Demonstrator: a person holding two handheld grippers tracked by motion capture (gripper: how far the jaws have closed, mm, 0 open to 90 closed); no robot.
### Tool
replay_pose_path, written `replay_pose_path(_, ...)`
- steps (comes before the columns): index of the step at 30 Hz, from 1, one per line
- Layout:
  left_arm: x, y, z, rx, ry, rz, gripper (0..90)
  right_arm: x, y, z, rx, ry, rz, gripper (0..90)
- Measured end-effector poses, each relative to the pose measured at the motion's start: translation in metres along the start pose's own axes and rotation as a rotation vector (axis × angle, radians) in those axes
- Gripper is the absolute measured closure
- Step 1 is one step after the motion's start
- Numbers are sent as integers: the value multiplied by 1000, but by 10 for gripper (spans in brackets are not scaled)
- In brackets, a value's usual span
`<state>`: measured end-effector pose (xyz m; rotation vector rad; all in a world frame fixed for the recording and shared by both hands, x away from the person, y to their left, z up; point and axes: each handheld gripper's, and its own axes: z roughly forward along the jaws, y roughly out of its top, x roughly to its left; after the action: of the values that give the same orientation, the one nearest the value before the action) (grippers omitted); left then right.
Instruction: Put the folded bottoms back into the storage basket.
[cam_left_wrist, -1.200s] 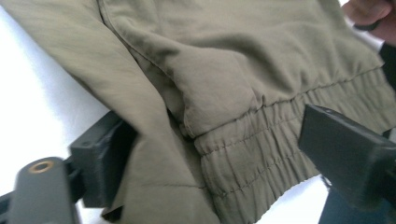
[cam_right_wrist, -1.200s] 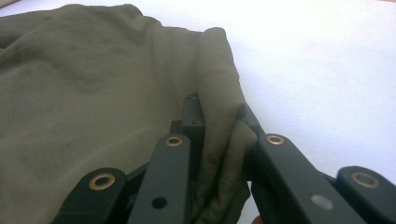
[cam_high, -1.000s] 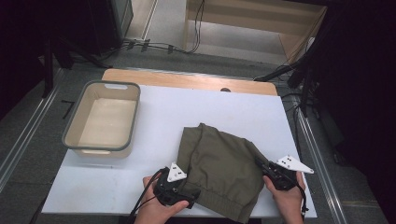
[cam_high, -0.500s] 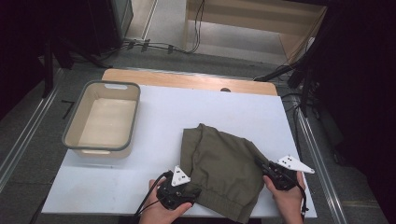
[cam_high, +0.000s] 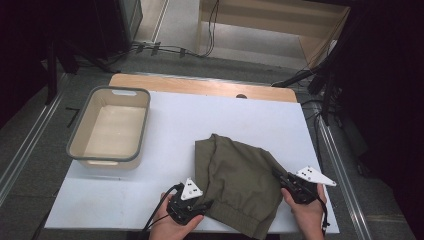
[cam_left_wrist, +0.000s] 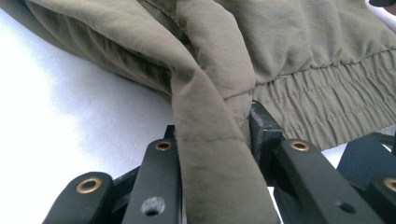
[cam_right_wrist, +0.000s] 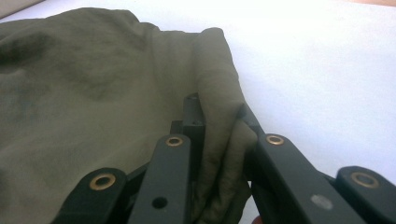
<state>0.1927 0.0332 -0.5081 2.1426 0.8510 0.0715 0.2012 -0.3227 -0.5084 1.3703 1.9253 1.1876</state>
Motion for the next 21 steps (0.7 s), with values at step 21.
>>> replay_pose_path(21, -5, 3, -11, -87, -2, 61, 745, 1, 5, -6, -21, 5, 1, 781)
